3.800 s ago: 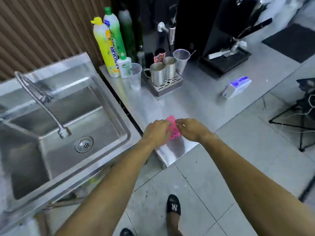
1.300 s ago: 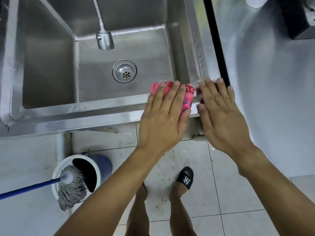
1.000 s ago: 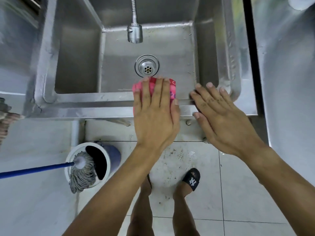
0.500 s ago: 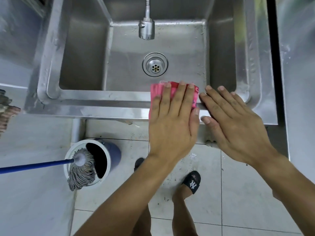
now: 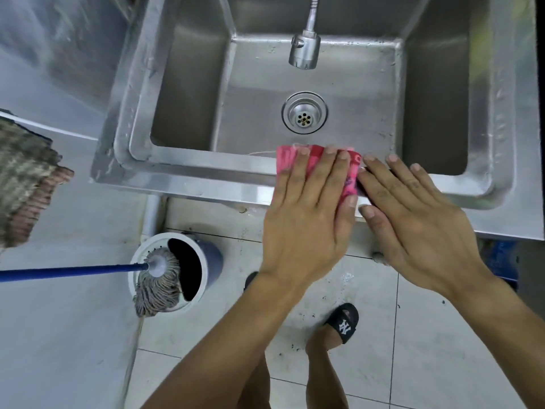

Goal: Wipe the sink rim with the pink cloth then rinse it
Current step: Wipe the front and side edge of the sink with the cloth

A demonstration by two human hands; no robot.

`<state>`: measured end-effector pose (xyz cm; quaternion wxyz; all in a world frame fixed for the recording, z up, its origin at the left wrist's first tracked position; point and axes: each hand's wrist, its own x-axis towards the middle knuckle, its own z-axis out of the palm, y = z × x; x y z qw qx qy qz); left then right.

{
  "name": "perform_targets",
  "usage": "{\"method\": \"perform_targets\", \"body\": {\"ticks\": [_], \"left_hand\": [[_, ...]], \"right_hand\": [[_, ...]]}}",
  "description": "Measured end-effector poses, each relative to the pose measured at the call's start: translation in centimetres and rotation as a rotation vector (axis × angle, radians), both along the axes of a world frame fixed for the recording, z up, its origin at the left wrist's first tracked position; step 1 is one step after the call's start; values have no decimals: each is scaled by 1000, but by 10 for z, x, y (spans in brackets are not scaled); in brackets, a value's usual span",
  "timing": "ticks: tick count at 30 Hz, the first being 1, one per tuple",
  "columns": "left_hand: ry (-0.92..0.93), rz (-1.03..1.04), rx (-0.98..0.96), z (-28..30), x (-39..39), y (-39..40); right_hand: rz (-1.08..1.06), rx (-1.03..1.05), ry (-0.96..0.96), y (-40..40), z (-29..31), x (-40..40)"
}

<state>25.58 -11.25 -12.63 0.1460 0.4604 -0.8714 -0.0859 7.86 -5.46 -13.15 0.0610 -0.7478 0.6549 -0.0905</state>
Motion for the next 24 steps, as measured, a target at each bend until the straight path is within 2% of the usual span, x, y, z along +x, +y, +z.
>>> {"method": "perform_targets", "body": {"ticks": [3,6,8,10,12,15,17,19,21,22,24], "left_hand": [[-69,-1,-31,-3,53,-24],[-71,226,-51,-2,102,-51],[-59,395,-30,-1,92,-52],[-39,328,-15,0,64,-39],[-6,115,-19,-1,50,-26],[1,-60,-42,-1,85,-41],[-60,-18,-63,-1,123,-60],[-76,153,-54,0,154,-76],[-68,344,-36,0,149,-77],[-66,375,-33,0,134,-71],[-31,271,-28,-1,97,-53]], "right_hand": [[-21,1,1,1,2,2],[-12,7,19,-4,3,13],[24,19,27,-13,2,26],[51,32,29,-22,1,41],[54,37,17,-29,1,49],[42,34,-2,-28,3,49],[26,20,-9,-27,5,49],[10,4,0,-29,4,56],[-21,8,9,-33,2,64],[-40,15,9,-34,1,67],[-72,13,-6,-35,1,71]]}}
